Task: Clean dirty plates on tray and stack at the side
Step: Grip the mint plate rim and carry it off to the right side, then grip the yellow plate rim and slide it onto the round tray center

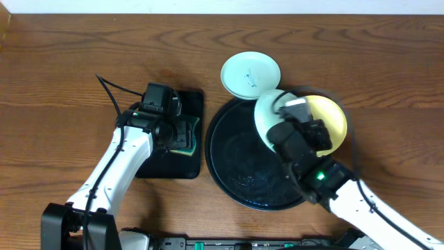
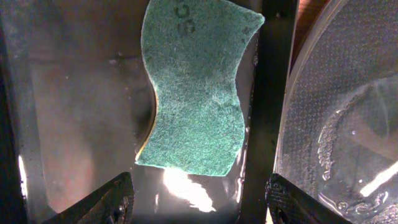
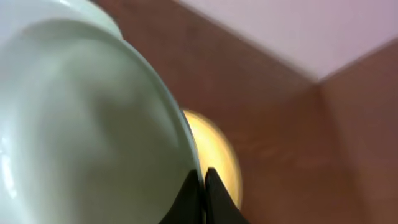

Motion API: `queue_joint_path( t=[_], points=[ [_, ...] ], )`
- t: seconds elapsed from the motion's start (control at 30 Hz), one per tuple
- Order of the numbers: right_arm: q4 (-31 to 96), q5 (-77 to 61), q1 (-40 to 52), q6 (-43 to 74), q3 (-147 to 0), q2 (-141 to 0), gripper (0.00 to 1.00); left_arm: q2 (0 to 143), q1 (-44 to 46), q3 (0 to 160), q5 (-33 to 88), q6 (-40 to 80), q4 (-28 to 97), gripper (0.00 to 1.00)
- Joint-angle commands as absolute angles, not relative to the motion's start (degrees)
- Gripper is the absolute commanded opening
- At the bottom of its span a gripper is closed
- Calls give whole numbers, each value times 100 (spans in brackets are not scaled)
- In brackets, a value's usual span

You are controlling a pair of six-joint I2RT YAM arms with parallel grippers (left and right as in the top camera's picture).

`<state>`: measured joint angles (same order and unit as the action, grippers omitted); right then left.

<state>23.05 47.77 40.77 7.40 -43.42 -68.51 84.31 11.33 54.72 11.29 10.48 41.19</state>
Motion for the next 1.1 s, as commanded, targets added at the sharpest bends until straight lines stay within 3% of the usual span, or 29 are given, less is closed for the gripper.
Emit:
queue_joint_path(
  t=[0.0,0.27,0.57,0.83,1.07],
  points=[
    [2515,3173,3454,2613,-4414,-6877,1,8423,1105,5441,1135,1033,4136,69],
    [1942,1406,1959,3208,-4414,-6890,1,8423,1105,5441,1135,1033,4136,69],
    [2241,-60,-891,4156,-4414,-6890,1,8423,1105,5441,1135,1033,4139,69],
    [2853,-537,-3074,4154,-4370,-6906,1,8423,1105,5441,1135,1033,4136,69],
    [2735,-628,-4139,4156,-4060,-7131,1,8423,1105,5441,1135,1033,4134,69]
  ],
)
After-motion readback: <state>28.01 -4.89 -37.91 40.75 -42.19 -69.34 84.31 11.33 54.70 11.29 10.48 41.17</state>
